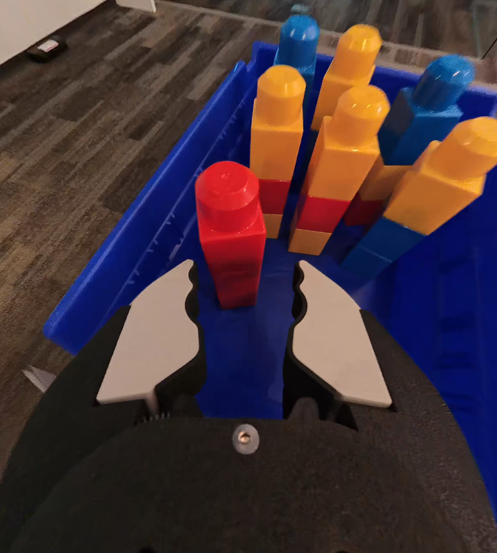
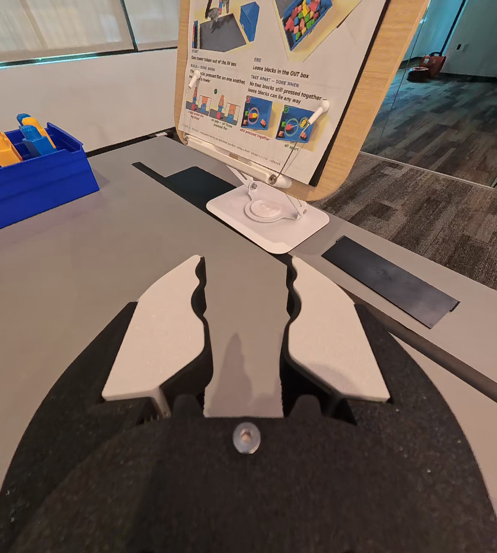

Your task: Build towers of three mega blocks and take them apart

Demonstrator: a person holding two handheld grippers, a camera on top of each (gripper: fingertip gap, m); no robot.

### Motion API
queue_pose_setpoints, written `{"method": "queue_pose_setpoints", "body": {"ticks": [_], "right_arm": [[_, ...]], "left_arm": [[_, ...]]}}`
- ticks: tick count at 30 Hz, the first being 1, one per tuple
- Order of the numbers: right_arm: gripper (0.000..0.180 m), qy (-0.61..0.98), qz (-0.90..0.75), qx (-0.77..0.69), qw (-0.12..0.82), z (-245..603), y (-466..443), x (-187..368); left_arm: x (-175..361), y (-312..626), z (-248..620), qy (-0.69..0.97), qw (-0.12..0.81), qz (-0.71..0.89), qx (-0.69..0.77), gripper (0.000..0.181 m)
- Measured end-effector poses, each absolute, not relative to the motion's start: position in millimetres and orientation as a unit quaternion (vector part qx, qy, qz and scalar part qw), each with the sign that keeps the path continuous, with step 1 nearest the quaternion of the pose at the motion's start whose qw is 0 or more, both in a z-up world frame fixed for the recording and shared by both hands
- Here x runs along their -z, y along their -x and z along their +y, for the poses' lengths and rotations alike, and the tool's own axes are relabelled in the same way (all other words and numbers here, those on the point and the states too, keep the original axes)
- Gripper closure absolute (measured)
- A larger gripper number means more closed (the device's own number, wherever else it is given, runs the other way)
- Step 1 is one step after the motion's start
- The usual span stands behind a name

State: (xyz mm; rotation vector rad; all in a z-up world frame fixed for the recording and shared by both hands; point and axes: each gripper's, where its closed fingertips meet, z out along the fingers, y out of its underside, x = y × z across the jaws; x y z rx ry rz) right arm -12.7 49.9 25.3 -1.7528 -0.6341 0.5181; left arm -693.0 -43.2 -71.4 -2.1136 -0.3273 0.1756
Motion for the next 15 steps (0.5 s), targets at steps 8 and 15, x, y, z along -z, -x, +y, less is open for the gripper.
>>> {"method": "queue_pose_setpoints", "body": {"ticks": [8, 15], "right_arm": [[0.13, 0.754, -0.268, -0.226, 0.555, 51, 6, -17], [0.134, 0.72, -0.279, -0.268, 0.576, 43, 28, -42]], "left_arm": [[78, 703, -30, 0.891, 0.431, -0.122, -0.082, 0.143], [-100, 556, -47, 0.774, 0.629, 0.063, 0.032, 0.144]]}}
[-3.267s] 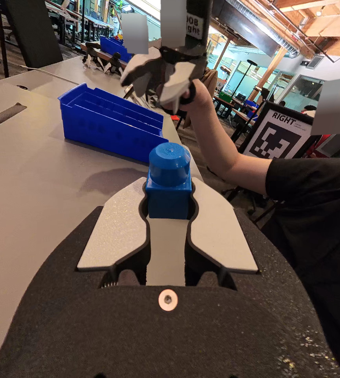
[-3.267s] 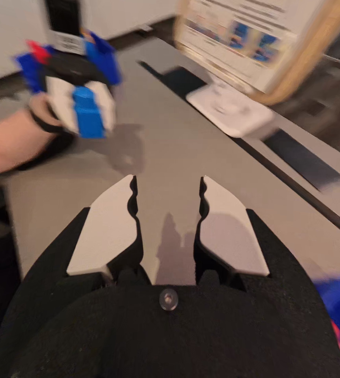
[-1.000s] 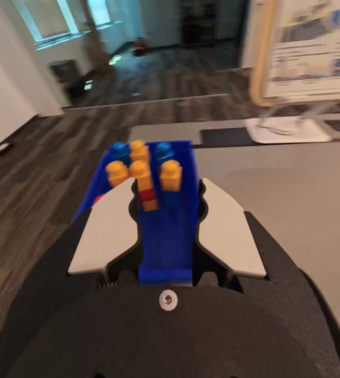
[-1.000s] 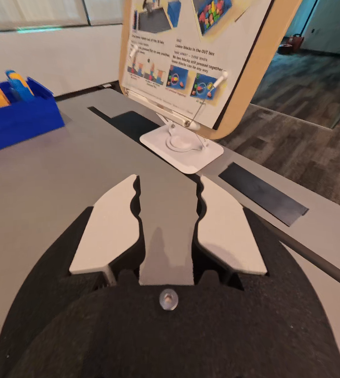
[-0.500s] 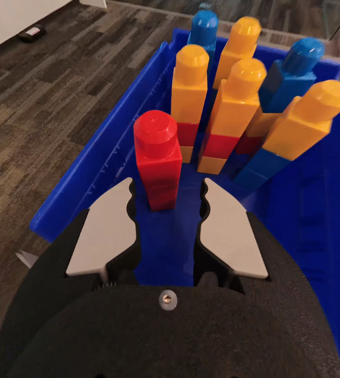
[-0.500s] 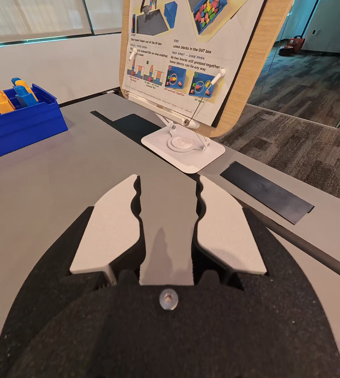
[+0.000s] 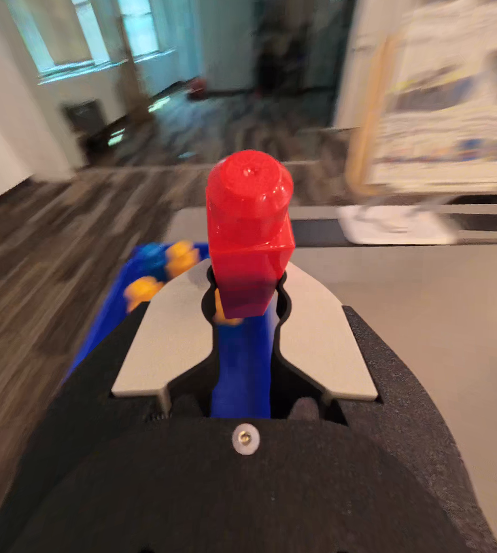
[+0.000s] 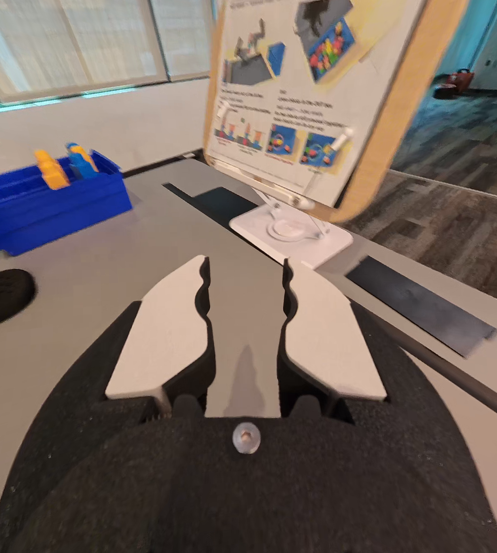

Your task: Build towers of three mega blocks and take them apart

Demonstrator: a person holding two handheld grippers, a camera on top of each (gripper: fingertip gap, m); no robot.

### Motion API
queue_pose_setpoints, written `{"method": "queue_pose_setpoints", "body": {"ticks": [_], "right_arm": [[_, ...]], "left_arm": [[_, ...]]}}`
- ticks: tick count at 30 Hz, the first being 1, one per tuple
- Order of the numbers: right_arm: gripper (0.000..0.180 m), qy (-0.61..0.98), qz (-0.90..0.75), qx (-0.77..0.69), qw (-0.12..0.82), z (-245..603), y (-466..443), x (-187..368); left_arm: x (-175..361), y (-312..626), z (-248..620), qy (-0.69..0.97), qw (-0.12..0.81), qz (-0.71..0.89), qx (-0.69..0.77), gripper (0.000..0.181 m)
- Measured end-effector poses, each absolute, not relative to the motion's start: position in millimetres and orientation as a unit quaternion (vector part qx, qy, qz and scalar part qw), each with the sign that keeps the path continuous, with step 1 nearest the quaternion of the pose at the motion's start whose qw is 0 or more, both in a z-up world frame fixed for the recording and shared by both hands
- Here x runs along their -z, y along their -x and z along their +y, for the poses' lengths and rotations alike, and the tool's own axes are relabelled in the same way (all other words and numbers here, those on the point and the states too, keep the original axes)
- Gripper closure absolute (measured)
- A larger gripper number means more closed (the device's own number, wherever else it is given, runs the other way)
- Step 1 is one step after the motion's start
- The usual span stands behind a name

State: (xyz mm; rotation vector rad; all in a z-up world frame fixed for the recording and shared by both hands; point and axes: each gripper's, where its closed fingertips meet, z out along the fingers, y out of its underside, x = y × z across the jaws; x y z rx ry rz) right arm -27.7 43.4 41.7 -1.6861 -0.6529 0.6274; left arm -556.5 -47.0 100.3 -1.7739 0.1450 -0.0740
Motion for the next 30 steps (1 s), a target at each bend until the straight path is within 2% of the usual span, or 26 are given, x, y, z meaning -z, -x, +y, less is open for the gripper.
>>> {"method": "queue_pose_setpoints", "body": {"ticks": [2, 5, 8, 11, 13, 15, 16, 19, 20, 22, 24, 25, 27, 30], "right_arm": [[0.134, 0.695, -0.304, -0.305, 0.576, 31, 51, -56], [0.133, 0.623, -0.376, -0.403, 0.555, -13, 101, -87], [0.13, 0.536, -0.452, -0.495, 0.513, -70, 141, -113], [0.119, 0.525, -0.488, -0.489, 0.497, -91, 158, -115], [0.106, 0.535, -0.497, -0.481, 0.486, -94, 162, -110], [0.101, 0.556, -0.494, -0.452, 0.494, -84, 162, -103], [0.105, 0.554, -0.497, -0.449, 0.495, -83, 162, -101], [0.138, 0.531, -0.519, -0.475, 0.472, -92, 162, -99], [0.143, 0.526, -0.519, -0.478, 0.475, -90, 161, -100], [0.144, 0.528, -0.514, -0.478, 0.479, -85, 160, -98], [0.144, 0.529, -0.507, -0.485, 0.477, -82, 160, -97], [0.144, 0.532, -0.504, -0.488, 0.475, -81, 161, -96], [0.144, 0.547, -0.502, -0.477, 0.47, -75, 164, -88], [0.144, 0.556, -0.488, -0.487, 0.464, -69, 167, -84]], "left_arm": [[-130, 463, -56, 0.74, 0.628, 0.178, 0.162, 0.144], [-152, 343, -78, 0.68, 0.571, 0.31, 0.34, 0.144], [-151, 259, -90, 0.639, 0.509, 0.401, 0.414, 0.144], [-140, 202, -90, 0.621, 0.475, 0.461, 0.419, 0.144], [-139, 177, -88, 0.61, 0.467, 0.482, 0.422, 0.144], [-139, 159, -90, 0.596, 0.452, 0.499, 0.437, 0.144], [-139, 153, -91, 0.591, 0.446, 0.507, 0.442, 0.144], [-143, 141, -92, 0.561, 0.437, 0.524, 0.468, 0.144], [-144, 139, -92, 0.551, 0.438, 0.524, 0.479, 0.144], [-142, 138, -87, 0.544, 0.44, 0.518, 0.492, 0.144], [-132, 138, -79, 0.548, 0.445, 0.509, 0.493, 0.132], [-127, 138, -78, 0.542, 0.448, 0.507, 0.498, 0.132], [-123, 139, -77, 0.526, 0.455, 0.497, 0.519, 0.145], [-120, 142, -70, 0.531, 0.45, 0.475, 0.538, 0.145]]}}
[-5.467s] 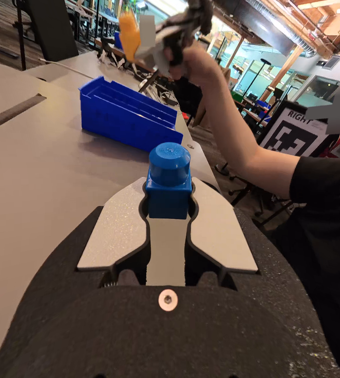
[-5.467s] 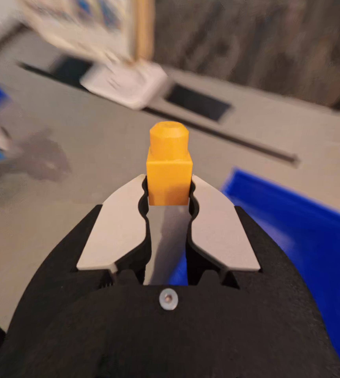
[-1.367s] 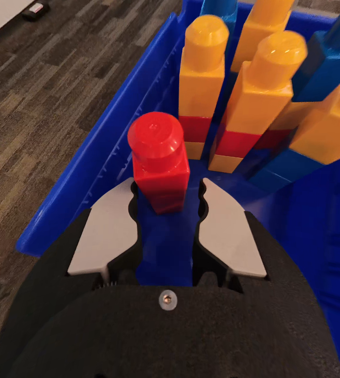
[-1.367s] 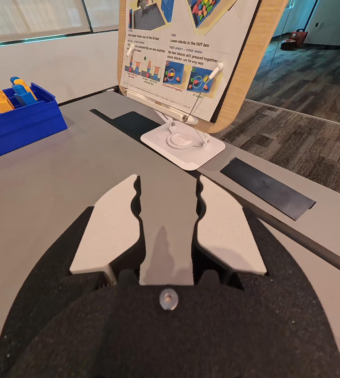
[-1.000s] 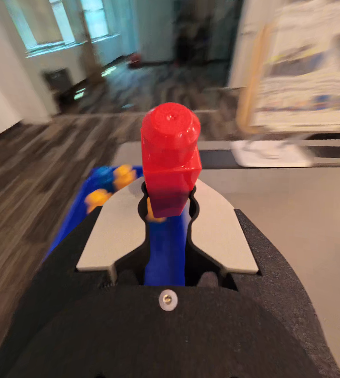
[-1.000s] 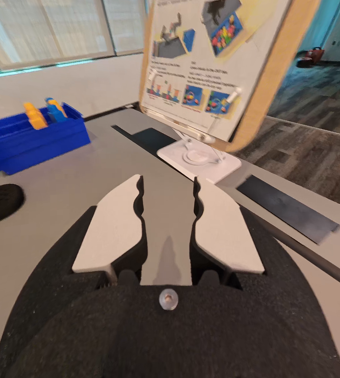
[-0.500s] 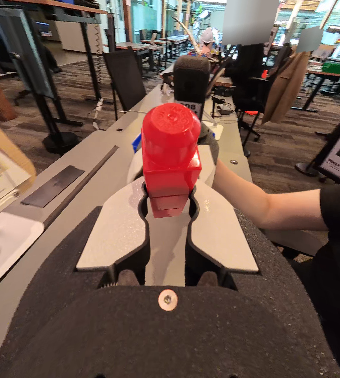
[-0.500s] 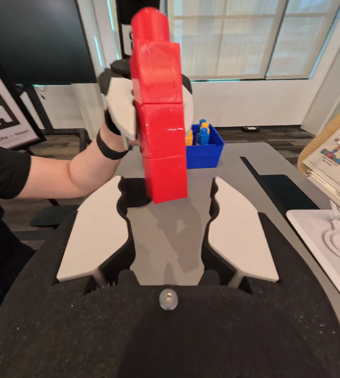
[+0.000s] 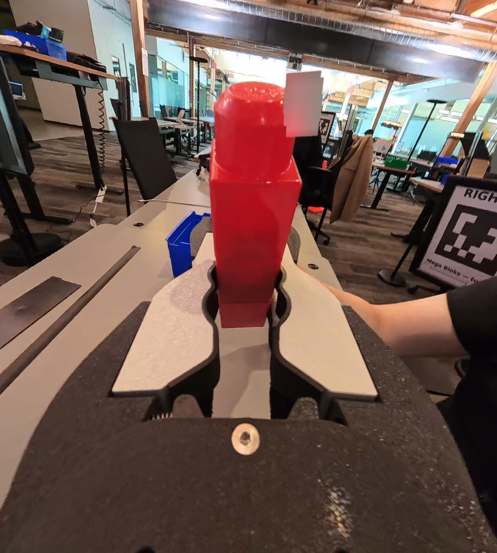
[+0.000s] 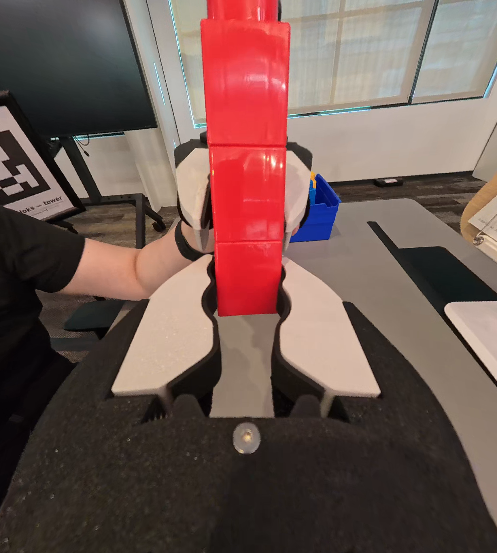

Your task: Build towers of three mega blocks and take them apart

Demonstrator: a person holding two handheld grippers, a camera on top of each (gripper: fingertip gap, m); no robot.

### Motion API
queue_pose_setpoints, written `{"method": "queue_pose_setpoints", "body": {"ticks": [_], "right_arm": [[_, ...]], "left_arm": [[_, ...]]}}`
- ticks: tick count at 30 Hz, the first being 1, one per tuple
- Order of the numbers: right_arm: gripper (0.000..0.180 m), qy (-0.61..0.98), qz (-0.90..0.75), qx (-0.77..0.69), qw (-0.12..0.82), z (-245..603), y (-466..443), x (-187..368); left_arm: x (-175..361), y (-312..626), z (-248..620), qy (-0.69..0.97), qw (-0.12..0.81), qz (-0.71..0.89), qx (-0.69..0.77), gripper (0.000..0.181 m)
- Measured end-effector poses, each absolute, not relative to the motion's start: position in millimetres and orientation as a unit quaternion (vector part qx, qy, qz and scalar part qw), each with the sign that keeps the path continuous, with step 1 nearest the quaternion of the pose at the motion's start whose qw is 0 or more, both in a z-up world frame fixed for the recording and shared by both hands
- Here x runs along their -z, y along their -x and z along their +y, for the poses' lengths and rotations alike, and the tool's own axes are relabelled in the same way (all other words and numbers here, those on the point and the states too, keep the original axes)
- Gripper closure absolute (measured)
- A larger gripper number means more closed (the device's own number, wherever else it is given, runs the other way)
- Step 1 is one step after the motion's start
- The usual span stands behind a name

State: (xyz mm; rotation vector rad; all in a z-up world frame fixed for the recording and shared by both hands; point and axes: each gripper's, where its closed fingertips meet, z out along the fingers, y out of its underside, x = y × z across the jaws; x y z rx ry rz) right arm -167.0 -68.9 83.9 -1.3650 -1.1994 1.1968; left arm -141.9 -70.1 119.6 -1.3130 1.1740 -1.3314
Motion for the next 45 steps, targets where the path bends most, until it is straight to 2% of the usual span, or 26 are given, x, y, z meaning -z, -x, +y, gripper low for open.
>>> {"method": "queue_pose_setpoints", "body": {"ticks": [7, 25, 29, 33, 36, 39, 41, 43, 45], "right_arm": [[0.144, 0.565, -0.452, -0.521, 0.452, -64, 177, -79], [0.144, 0.556, -0.427, -0.568, 0.431, -72, 175, -96], [0.144, 0.589, -0.473, -0.503, 0.42, -68, 178, -66], [0.144, 0.588, -0.436, -0.527, 0.432, -60, 164, -82], [0.144, 0.673, -0.372, -0.434, 0.47, -35, 102, -92], [0.144, 0.809, -0.241, -0.181, 0.505, -17, -42, -73], [0.144, 0.857, -0.11, -0.107, 0.492, -32, -135, -56], [0.144, 0.878, 0.016, -0.108, 0.466, -49, -199, -28], [0.143, 0.915, 0.076, -0.095, 0.385, -66, -237, 21]], "left_arm": [[-119, 151, -62, 0.545, 0.446, 0.436, 0.56, 0.145], [-142, 149, -64, 0.509, 0.525, 0.362, 0.578, 0.145], [-181, 198, -49, 0.458, 0.583, 0.281, 0.609, 0.145], [-174, 223, -42, 0.509, 0.589, 0.342, 0.527, 0.145], [-171, 217, -56, 0.511, 0.538, 0.375, 0.555, 0.145], [-165, 208, -60, 0.514, 0.522, 0.397, 0.553, 0.145], [-159, 202, -65, 0.516, 0.505, 0.416, 0.553, 0.145], [-153, 196, -69, 0.519, 0.493, 0.434, 0.547, 0.145], [-148, 191, -72, 0.523, 0.489, 0.444, 0.539, 0.145]]}}
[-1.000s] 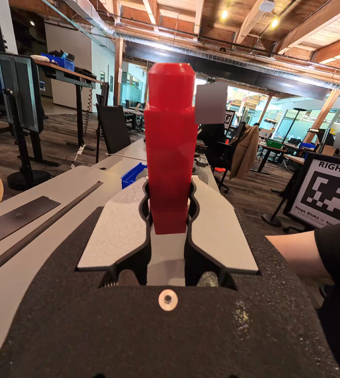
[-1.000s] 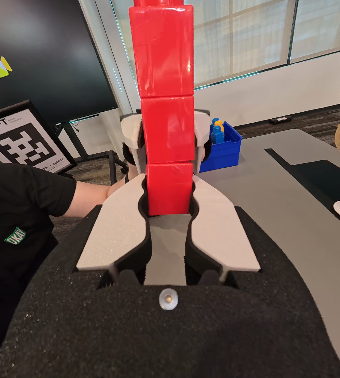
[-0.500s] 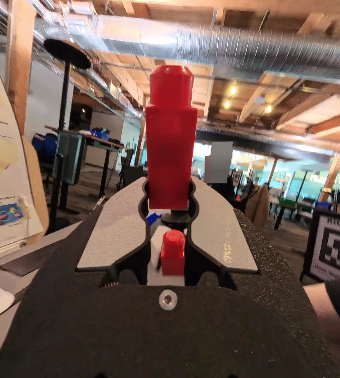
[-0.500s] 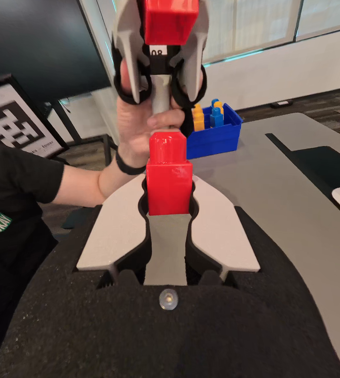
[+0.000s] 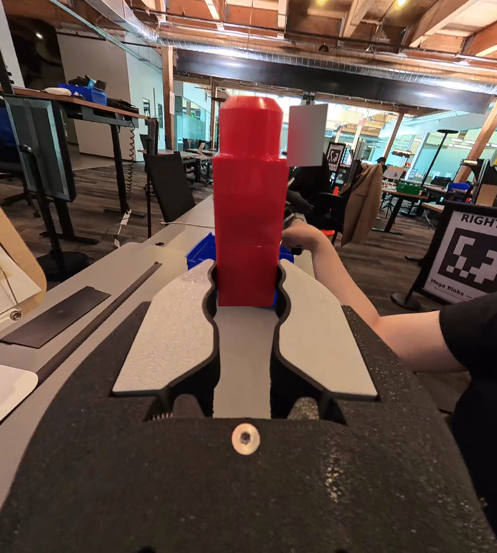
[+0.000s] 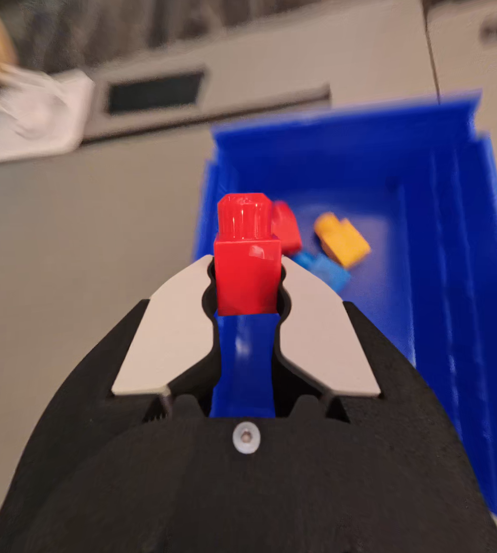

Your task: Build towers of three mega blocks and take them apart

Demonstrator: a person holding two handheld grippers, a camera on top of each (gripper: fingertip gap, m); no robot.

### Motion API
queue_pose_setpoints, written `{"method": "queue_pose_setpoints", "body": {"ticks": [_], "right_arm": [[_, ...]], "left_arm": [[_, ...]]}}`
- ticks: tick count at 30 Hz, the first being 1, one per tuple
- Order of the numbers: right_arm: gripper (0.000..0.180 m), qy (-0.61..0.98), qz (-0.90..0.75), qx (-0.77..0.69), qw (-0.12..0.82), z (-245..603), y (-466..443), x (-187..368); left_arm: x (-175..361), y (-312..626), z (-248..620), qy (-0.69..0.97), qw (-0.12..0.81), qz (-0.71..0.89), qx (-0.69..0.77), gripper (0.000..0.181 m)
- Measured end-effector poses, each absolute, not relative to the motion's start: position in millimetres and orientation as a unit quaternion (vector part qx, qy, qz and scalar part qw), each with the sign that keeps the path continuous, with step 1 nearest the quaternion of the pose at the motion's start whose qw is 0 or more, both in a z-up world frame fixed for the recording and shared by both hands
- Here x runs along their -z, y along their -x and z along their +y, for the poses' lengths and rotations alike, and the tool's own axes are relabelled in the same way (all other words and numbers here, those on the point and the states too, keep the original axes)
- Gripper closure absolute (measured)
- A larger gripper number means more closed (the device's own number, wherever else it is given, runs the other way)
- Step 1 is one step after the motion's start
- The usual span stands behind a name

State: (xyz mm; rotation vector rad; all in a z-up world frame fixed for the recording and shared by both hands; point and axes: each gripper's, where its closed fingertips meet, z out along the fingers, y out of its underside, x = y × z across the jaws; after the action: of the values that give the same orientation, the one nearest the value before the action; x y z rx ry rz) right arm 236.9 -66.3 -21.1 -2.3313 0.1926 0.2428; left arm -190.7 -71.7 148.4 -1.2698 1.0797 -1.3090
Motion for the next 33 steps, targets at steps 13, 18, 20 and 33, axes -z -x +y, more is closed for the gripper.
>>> {"method": "queue_pose_setpoints", "body": {"ticks": [13, 18, 20, 33], "right_arm": [[0.129, 0.959, 0.134, -0.108, 0.223, -94, -258, 107], [0.133, 0.898, 0.073, -0.112, 0.42, -72, -226, -5], [0.13, 0.826, -0.02, -0.165, 0.539, -58, -172, -73], [0.105, 0.585, -0.393, -0.481, 0.521, -86, 130, -137]], "left_arm": [[-135, 180, -76, 0.531, 0.462, 0.457, 0.543, 0.145], [-120, 163, -86, 0.536, 0.429, 0.484, 0.543, 0.145], [-109, 151, -92, 0.54, 0.413, 0.502, 0.534, 0.145], [-92, 127, -104, 0.54, 0.371, 0.506, 0.56, 0.145]]}}
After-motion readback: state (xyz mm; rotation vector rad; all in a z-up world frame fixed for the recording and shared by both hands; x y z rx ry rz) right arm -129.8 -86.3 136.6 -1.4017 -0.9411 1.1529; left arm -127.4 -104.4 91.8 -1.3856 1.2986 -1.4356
